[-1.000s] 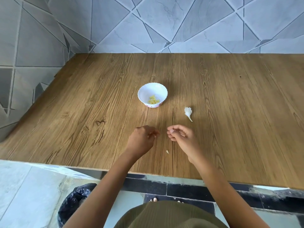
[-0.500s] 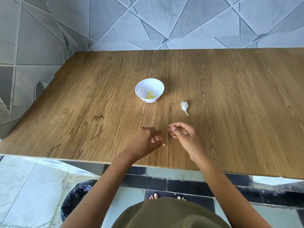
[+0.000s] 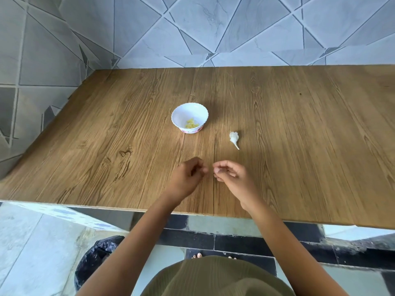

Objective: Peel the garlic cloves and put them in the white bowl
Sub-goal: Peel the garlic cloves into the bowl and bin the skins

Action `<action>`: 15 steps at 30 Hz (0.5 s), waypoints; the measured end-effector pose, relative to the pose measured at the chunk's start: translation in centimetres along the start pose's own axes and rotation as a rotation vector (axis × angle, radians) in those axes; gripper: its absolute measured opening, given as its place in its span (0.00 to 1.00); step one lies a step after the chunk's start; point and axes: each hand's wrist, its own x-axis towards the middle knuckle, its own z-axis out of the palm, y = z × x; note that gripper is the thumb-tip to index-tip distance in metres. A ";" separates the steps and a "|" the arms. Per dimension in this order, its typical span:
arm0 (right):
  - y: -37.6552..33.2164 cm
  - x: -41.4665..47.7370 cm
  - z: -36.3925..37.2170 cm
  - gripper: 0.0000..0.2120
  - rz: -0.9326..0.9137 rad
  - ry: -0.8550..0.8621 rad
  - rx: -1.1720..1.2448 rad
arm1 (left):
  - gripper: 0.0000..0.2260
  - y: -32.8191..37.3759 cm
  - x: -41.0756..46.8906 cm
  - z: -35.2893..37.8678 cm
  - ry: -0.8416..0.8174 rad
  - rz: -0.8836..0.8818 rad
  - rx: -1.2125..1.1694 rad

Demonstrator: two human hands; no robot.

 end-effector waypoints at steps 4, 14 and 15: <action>-0.9 0.1 0.8 0.06 -0.100 -0.001 0.055 | 0.06 2.2 0.6 -0.3 -0.033 -0.355 -0.646; -0.7 1.5 0.9 0.03 -0.513 0.209 -0.307 | 0.05 3.0 0.8 -0.9 0.075 -0.362 -0.543; -0.6 1.6 0.8 0.03 -0.529 0.208 -0.334 | 0.04 3.0 0.9 -1.1 0.080 -0.318 -0.448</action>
